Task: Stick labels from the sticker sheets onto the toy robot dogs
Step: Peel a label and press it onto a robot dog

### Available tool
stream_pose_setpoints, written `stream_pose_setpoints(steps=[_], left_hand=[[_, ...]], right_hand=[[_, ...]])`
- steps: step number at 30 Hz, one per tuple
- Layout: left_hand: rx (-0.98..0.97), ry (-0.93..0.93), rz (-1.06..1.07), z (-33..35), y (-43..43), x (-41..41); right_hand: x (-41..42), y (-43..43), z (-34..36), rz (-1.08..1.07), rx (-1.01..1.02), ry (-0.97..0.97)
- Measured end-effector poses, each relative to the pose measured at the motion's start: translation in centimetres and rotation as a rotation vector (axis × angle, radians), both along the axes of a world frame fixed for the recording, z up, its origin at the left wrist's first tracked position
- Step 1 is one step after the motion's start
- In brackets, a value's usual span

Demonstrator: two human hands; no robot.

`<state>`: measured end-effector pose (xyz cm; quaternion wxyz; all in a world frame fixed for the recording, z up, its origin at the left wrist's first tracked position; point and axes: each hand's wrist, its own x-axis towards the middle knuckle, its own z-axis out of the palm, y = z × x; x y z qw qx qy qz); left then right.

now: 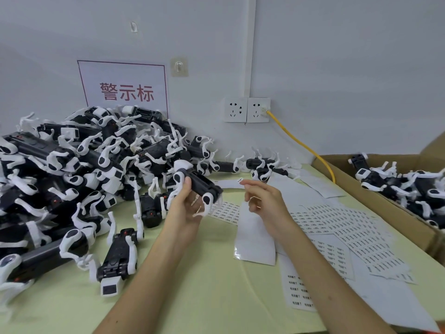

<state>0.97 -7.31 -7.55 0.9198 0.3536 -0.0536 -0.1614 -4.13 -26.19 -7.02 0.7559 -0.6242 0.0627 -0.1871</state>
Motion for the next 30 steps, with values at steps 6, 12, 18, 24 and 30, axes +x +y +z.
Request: stream_pose_setpoints(steps=[6, 12, 18, 24, 30], left_hand=[[-0.071, 0.111, 0.055, -0.3, -0.1, 0.6], [-0.159, 0.077, 0.029, -0.4, -0.4, 0.4], [-0.132, -0.003, -0.024, -0.4, -0.6, 0.1], [-0.114, 0.019, -0.053, -0.5, -0.9, 0.0], [-0.069, 0.013, -0.096, -1.0, -1.1, -0.1]], right_hand=[[-0.8, 1.5, 0.4, 0.445, 0.222, 0.003], [-1.3, 4.0, -0.5, 0.778, 0.141, 0.051], [-1.3, 5.0, -1.5, 0.852, 0.157, 0.076], [-1.2, 5.1, -1.7, 0.858, 0.225, 0.051], [-1.2, 5.1, -1.6, 0.837, 0.285, 0.046]])
